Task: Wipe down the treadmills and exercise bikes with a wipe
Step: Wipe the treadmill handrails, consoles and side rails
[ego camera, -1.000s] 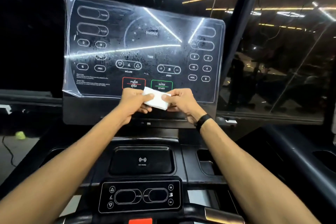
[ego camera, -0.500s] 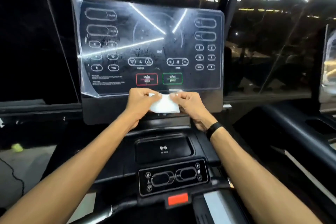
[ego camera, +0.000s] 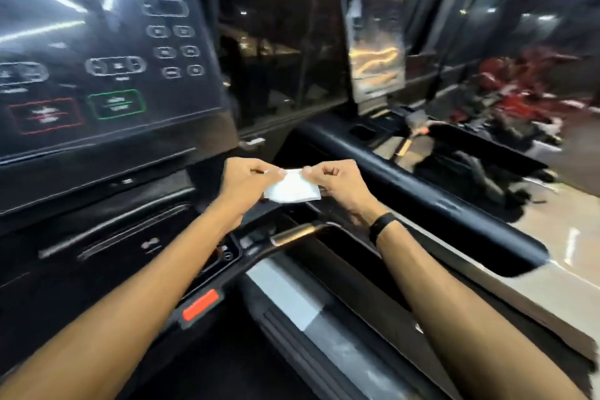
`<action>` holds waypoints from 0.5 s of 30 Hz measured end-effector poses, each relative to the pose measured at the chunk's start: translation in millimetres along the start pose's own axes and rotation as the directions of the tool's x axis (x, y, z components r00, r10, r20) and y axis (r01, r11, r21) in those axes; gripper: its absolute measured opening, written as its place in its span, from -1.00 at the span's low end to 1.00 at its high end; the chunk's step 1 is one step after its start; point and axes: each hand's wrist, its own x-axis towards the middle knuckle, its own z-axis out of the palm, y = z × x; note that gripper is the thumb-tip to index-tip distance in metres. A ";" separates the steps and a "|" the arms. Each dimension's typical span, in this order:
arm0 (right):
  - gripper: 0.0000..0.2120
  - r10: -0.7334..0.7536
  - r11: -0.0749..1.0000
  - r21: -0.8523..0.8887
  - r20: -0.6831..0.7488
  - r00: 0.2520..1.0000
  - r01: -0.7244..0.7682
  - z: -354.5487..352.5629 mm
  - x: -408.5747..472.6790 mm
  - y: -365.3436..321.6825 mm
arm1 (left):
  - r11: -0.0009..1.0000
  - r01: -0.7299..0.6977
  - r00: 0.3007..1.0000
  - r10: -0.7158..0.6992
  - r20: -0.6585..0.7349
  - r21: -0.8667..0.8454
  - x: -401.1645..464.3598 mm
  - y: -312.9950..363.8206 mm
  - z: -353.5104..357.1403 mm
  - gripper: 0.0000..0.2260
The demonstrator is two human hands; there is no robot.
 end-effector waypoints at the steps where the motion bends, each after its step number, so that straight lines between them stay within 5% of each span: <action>1: -0.73 0.012 1.000 0.000 -0.051 0.999 -0.012 -26.5 -14.0 0.2 | 1.000 -0.017 0.998 0.017 0.053 -0.014 -2.6 6.6 25.7 -0.79; 15: -0.67 0.049 0.984 -0.119 -0.525 0.850 -0.130 -312.8 -261.3 7.3 | 0.977 -0.163 0.827 0.211 0.521 -0.138 -150.8 82.0 344.5 -0.80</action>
